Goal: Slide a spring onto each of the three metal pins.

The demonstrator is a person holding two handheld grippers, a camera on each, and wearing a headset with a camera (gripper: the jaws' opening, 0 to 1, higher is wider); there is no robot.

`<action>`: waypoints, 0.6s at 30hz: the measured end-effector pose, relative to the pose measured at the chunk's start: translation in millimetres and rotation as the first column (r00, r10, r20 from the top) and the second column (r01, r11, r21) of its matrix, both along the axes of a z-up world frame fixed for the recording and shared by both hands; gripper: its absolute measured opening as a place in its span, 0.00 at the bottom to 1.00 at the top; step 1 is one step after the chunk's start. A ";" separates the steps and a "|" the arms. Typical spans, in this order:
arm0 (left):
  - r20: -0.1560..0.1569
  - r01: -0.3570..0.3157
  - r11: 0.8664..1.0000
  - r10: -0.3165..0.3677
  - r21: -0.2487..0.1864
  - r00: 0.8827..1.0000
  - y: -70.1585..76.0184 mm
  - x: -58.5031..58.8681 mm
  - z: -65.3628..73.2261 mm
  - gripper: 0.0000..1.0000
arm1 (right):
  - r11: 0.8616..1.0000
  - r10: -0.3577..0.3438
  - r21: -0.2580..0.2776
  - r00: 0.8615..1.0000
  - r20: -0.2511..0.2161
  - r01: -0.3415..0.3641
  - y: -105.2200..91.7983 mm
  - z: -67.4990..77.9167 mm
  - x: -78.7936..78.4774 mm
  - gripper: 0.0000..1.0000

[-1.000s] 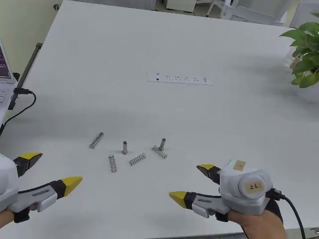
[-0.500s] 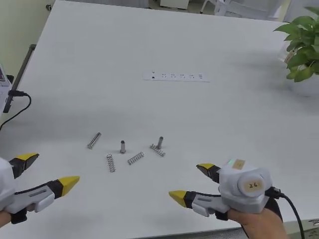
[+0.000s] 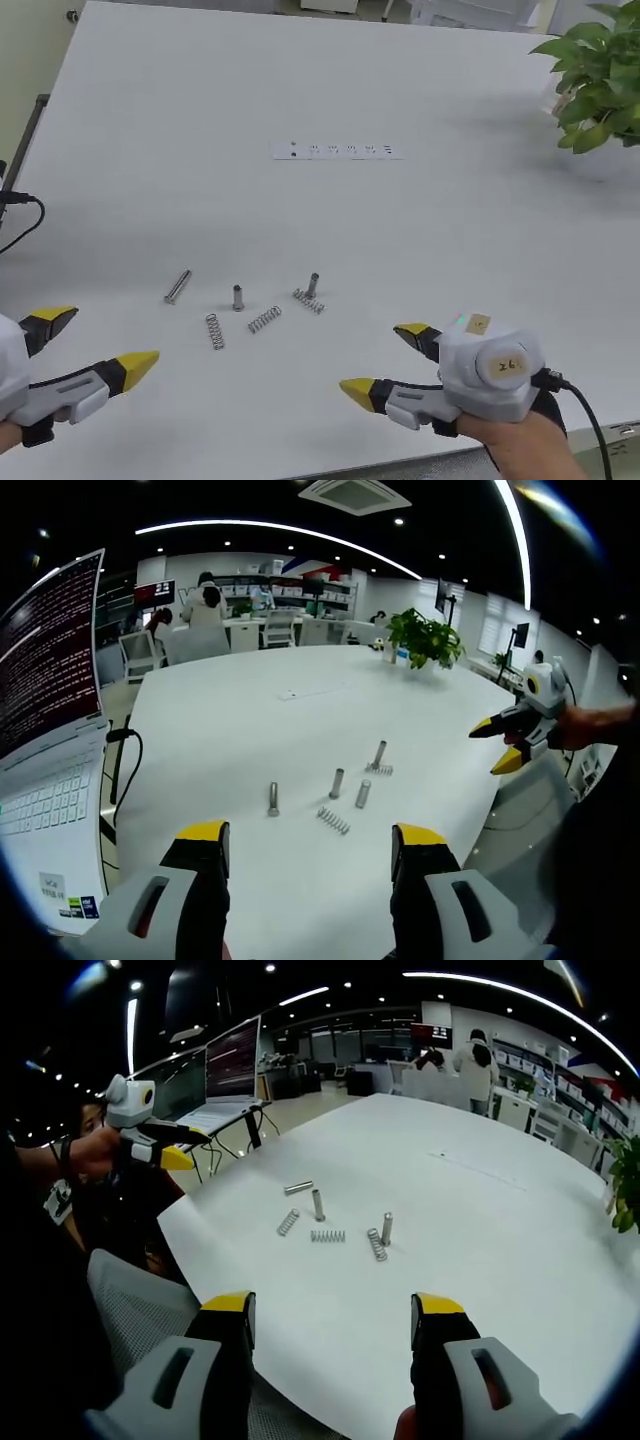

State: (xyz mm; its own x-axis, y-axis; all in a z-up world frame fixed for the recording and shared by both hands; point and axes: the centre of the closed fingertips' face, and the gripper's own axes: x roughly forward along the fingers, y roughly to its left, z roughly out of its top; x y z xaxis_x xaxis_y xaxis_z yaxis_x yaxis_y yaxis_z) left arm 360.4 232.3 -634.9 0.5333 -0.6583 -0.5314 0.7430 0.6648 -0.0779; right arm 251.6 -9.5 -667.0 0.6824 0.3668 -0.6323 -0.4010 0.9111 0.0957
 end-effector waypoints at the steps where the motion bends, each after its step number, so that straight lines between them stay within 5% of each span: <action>1: 0.003 0.002 1.000 -0.002 0.001 1.000 -0.7 1.7 0.8 0.61 | 1.000 -0.001 0.000 1.000 -0.002 0.001 0.1 -0.2 -0.3 0.61; 18: 0.004 -0.009 1.000 0.009 0.011 1.000 -3.3 42.6 -9.7 0.58 | 1.000 -0.023 -0.004 1.000 -0.009 0.023 -6.5 0.9 -2.0 0.61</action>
